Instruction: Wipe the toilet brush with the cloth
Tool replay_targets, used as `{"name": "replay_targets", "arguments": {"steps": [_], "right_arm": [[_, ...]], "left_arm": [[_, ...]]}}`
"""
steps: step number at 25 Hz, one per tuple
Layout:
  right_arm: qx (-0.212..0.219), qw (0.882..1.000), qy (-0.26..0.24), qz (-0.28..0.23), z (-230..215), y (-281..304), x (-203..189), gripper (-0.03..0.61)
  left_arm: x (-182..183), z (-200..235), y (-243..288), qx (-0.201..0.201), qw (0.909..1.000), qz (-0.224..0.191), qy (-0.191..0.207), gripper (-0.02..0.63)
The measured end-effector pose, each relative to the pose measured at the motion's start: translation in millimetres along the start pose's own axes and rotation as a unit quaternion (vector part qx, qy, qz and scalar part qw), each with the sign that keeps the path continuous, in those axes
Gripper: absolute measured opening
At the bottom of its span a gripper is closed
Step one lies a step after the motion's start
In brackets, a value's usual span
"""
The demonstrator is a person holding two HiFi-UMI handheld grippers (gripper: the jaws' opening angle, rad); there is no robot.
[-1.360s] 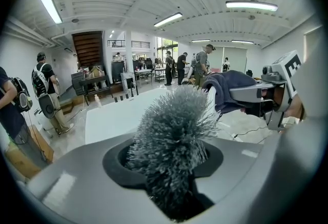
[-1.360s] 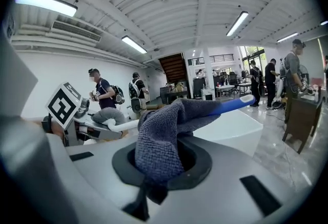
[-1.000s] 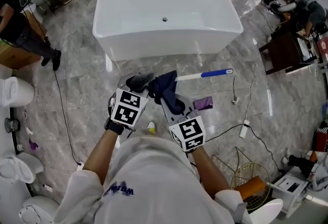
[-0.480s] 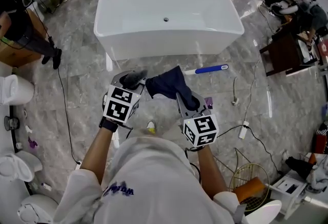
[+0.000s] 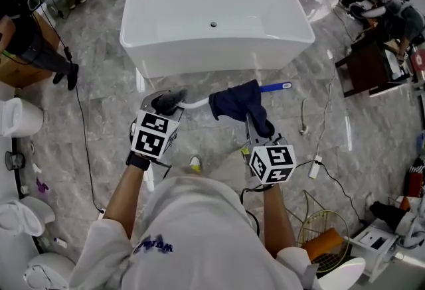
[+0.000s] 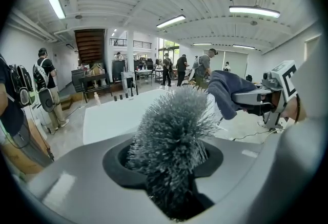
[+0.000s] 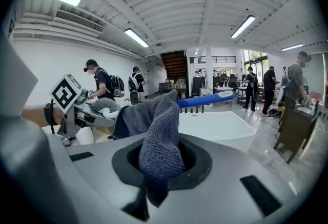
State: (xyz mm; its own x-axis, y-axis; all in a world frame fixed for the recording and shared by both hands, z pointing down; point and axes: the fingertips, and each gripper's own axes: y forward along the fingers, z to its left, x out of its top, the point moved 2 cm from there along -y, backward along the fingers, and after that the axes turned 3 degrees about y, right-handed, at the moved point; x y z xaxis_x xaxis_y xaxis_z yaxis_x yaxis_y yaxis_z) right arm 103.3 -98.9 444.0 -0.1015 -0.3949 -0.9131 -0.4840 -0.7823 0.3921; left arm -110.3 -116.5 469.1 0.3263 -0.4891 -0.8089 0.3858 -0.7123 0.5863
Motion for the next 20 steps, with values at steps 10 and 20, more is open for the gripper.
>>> {"name": "replay_targets", "arguments": {"steps": [10,20], "right_arm": [[-0.036,0.999,-0.007,-0.006,-36,-3,11,0.043],[-0.058,0.998,-0.027,-0.008,-48,-10,18,0.046]], "left_arm": [[-4,10,-1,0.005,1.0,0.002,-0.001,0.176],[-3,7,-5,0.001,1.0,-0.002,0.009,0.176]]}}
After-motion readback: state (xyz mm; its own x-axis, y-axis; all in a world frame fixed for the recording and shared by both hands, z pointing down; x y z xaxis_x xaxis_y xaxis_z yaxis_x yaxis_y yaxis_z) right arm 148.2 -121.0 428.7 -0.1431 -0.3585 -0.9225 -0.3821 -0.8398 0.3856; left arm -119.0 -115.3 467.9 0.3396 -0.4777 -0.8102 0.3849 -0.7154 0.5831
